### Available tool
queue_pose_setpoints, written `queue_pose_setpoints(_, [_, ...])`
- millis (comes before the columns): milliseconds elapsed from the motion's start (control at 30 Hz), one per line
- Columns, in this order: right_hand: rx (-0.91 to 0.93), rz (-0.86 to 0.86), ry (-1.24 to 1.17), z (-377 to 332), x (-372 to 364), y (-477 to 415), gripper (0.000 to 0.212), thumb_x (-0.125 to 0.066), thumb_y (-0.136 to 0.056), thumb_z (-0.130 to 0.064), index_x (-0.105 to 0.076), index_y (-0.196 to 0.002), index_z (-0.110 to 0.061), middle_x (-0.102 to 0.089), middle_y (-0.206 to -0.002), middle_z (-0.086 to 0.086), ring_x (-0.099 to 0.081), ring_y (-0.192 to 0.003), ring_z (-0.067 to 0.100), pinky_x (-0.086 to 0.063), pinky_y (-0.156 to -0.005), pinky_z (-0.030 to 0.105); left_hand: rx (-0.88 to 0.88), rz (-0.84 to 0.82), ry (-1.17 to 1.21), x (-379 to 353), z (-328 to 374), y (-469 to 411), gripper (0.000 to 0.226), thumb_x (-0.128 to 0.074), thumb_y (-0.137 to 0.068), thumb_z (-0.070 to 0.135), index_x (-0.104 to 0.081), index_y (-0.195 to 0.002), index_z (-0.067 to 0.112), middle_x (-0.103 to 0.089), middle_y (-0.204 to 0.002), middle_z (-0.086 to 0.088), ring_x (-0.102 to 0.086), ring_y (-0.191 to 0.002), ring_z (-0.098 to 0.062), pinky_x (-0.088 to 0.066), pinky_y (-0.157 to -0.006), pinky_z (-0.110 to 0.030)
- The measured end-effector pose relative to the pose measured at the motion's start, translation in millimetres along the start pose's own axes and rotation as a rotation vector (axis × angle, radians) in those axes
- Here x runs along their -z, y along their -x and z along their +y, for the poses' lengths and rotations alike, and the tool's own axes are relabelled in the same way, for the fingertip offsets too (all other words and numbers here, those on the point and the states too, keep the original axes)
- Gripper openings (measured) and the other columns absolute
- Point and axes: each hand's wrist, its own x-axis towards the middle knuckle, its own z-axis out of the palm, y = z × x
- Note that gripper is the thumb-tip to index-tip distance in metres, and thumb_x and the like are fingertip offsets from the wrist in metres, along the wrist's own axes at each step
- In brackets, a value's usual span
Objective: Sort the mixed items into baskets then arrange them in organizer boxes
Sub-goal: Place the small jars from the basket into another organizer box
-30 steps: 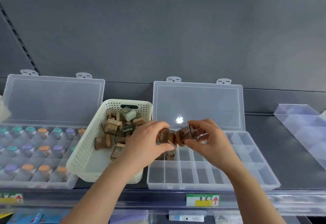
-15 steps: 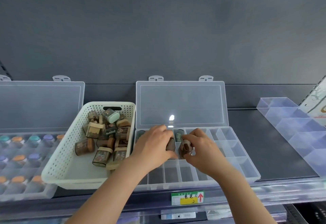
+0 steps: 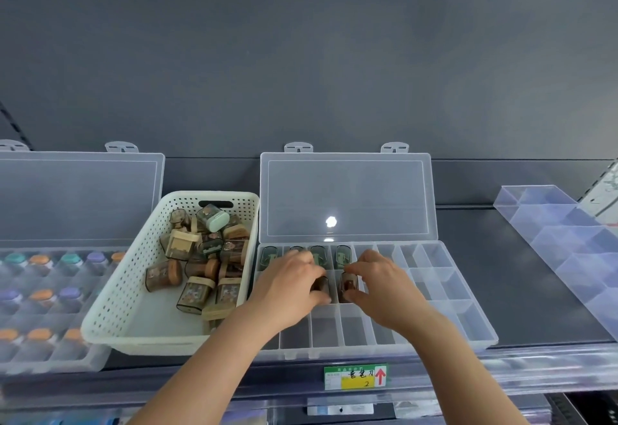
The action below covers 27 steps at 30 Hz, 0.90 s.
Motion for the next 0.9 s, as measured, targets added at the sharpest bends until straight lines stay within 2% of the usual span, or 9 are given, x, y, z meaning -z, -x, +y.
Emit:
queue_pose_setpoints(167, [0.006,-0.004,0.013,1,0,-2,0.028,-0.059,-0.089,-0.026,-0.064,-0.116,-0.019,-0.055,-0.114,-0.001,-0.054,-0.099,0.015,-0.045,-0.084,0.021,-0.004,0.018,-0.003,-2,2,3,0.047,-0.058,-0.089,0.047,-0.059,-0.127,0.020,-0.053,-0.116,0.005,-0.045,-0.110,-0.012,-0.043,-0.090,-0.029])
queue_pose_setpoints(300, [0.040,0.034,-0.054,-13,3,-5,0.044,-0.063,-0.086,-0.031,-0.056,-0.128,-0.022,-0.054,-0.118,-0.002,-0.053,-0.104,0.016,-0.043,-0.087,0.023,0.012,0.099,0.061,11,-6,14,0.054,-0.056,-0.089,0.048,-0.051,-0.136,0.023,-0.051,-0.123,0.008,-0.043,-0.117,-0.009,-0.036,-0.092,-0.024])
queue_pose_setpoints(400, [0.156,0.078,-0.112,-40,6,-11,0.042,-0.062,-0.086,-0.034,-0.058,-0.127,-0.024,-0.057,-0.116,-0.004,-0.051,-0.100,0.012,-0.042,-0.084,0.021,0.105,0.157,0.084,34,-28,31,0.043,-0.057,-0.091,0.043,-0.056,-0.131,0.027,-0.054,-0.117,0.012,-0.047,-0.110,-0.005,-0.039,-0.089,-0.022])
queue_pose_setpoints(467, [0.254,0.076,-0.154,-63,6,-15,0.039,-0.061,-0.087,-0.033,-0.060,-0.125,-0.025,-0.059,-0.116,-0.005,-0.051,-0.104,0.013,-0.045,-0.089,0.024,0.208,0.177,0.062,49,-49,44,0.030,-0.057,-0.093,0.035,-0.061,-0.122,0.029,-0.056,-0.109,0.014,-0.051,-0.100,-0.002,-0.047,-0.088,-0.025])
queue_pose_setpoints(533, [0.365,0.047,-0.173,-87,5,-20,0.036,-0.061,-0.088,-0.031,-0.062,-0.123,-0.024,-0.061,-0.118,-0.004,-0.050,-0.108,0.015,-0.045,-0.094,0.028,0.345,0.182,0.016,59,-71,58,0.020,-0.057,-0.093,0.030,-0.064,-0.112,0.030,-0.058,-0.106,0.014,-0.054,-0.092,-0.004,-0.049,-0.081,-0.026])
queue_pose_setpoints(600, [0.488,-0.003,-0.143,-110,2,-25,0.034,-0.060,-0.088,-0.031,-0.064,-0.120,-0.023,-0.063,-0.114,-0.002,-0.050,-0.106,0.017,-0.043,-0.094,0.028,0.495,0.113,-0.052,63,-92,69,0.009,-0.059,-0.091,0.033,-0.064,-0.097,0.030,-0.059,-0.101,0.010,-0.055,-0.086,-0.007,-0.046,-0.072,-0.025])
queue_pose_setpoints(667, [0.590,-0.054,-0.060,-130,-3,-32,0.031,-0.057,-0.089,-0.031,-0.066,-0.117,-0.019,-0.065,-0.108,0.001,-0.050,-0.101,0.021,-0.039,-0.092,0.027,0.617,0.011,-0.112,60,-107,77,0.023,-0.060,-0.088,0.046,-0.059,-0.082,0.024,-0.059,-0.088,0.006,-0.055,-0.077,-0.011,-0.047,-0.067,-0.028])
queue_pose_setpoints(767, [0.617,-0.135,0.101,-153,-9,-42,0.030,-0.054,-0.089,-0.033,-0.065,-0.115,-0.021,-0.064,-0.106,0.003,-0.047,-0.101,0.024,-0.040,-0.091,0.036,0.717,-0.126,-0.086,48,-118,81,0.036,-0.062,-0.081,0.057,-0.057,-0.075,0.022,-0.059,-0.077,0.006,-0.056,-0.070,-0.011,-0.045,-0.060,-0.028])
queue_pose_setpoints(900, [0.610,-0.279,0.327,-176,-15,-54,0.026,-0.055,-0.087,-0.030,-0.063,-0.108,-0.016,-0.063,-0.102,0.005,-0.052,-0.099,0.026,-0.041,-0.090,0.038,0.752,-0.177,0.107,42,-125,78,0.034,-0.065,-0.079,0.046,-0.053,-0.063,0.018,-0.054,-0.062,0.004,-0.051,-0.057,-0.013,-0.038,-0.054,-0.026])
